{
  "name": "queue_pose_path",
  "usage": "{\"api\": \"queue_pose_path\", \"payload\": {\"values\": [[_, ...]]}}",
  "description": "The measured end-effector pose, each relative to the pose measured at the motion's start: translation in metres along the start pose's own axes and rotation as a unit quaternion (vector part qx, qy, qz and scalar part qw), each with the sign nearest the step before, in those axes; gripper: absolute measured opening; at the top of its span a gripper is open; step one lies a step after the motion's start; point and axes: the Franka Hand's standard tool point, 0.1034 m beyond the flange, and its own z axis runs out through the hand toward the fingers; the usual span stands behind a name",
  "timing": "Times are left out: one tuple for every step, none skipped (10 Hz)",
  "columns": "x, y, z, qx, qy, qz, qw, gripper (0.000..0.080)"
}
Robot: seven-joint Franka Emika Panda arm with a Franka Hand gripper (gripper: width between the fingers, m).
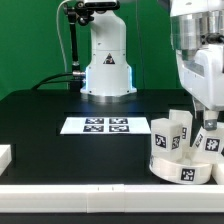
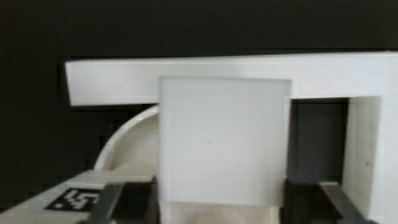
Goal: Assemble stool
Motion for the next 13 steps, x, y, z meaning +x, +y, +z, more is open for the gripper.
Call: {"api": "queue_pose_path", "payload": {"values": [[-0.002, 0.0, 0.0, 0.0, -0.001, 0.043, 0.999, 0.033], [-0.003, 0.001, 0.0, 0.0, -0.002, 0.074, 0.997, 0.033], [-0.005, 0.001, 0.001, 0.0, -0.003, 0.102, 0.995, 0.033], [-0.006, 0.001, 0.001, -0.001, -0.005, 0.133, 0.991, 0.033], [-0.004, 0.001, 0.001, -0.003, -0.007, 0.146, 0.989, 0.033], [-0.004, 0.001, 0.001, -0.003, -0.008, 0.144, 0.99, 0.033], [-0.005, 0.002, 0.002, -0.003, -0.008, 0.14, 0.99, 0.0374], [-0.005, 0.002, 0.001, -0.006, -0.008, 0.134, 0.991, 0.0513], [-0.006, -0.001, -0.006, -0.016, -0.011, 0.12, 0.993, 0.061], [-0.008, -0.005, -0.016, -0.015, -0.015, 0.118, 0.993, 0.061], [-0.012, -0.006, -0.027, -0.015, -0.022, 0.116, 0.993, 0.0643], [-0.019, -0.008, -0.04, -0.015, -0.03, 0.115, 0.993, 0.0643], [-0.022, -0.01, -0.046, -0.012, -0.033, 0.112, 0.993, 0.0648]]}}
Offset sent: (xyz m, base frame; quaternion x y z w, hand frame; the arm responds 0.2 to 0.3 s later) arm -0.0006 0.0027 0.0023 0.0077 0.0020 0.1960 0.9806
